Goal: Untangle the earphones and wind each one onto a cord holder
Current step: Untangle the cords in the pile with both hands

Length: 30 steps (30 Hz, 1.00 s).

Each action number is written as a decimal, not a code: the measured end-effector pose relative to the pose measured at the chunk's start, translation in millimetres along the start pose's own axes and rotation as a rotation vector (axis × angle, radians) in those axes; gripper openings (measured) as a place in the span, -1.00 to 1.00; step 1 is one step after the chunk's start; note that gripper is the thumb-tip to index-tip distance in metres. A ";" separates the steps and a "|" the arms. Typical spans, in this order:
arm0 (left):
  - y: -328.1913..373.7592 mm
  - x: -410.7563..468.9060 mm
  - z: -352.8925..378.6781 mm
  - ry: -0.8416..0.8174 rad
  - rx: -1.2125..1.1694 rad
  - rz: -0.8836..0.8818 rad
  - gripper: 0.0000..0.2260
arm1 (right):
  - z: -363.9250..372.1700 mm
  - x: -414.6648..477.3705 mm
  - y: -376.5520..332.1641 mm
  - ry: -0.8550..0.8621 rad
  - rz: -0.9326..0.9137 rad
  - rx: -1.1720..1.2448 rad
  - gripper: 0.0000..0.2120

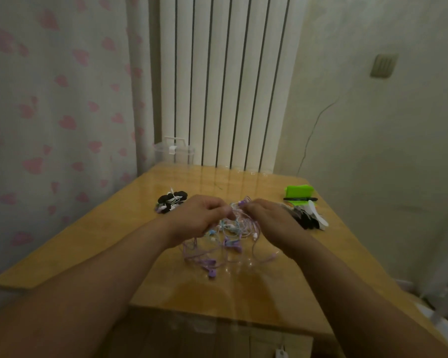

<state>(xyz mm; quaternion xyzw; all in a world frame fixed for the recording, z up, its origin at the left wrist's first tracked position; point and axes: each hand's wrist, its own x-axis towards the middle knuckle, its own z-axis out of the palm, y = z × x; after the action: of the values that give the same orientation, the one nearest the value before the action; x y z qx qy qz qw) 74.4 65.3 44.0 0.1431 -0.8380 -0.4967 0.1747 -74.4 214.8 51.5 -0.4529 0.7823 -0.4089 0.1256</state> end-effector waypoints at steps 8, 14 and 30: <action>2.7 -2.0 -3.6 -0.013 -0.012 -0.041 -0.68 | -0.2 -4.3 1.3 0.134 0.098 0.211 -0.59; 2.2 -13.9 -31.4 -0.074 -0.289 -0.034 -0.78 | -33.2 -0.2 60.5 0.206 0.236 -0.074 -0.72; 0.7 -8.4 -18.4 -0.084 -0.080 -0.068 -0.75 | -2.4 -4.9 25.0 0.200 0.163 0.260 -0.52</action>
<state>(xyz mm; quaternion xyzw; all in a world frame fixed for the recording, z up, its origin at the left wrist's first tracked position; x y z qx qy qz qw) 89.9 54.7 51.6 0.1436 -0.8186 -0.5413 0.1279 -88.2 226.4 33.4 -0.3248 0.7655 -0.5381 0.1376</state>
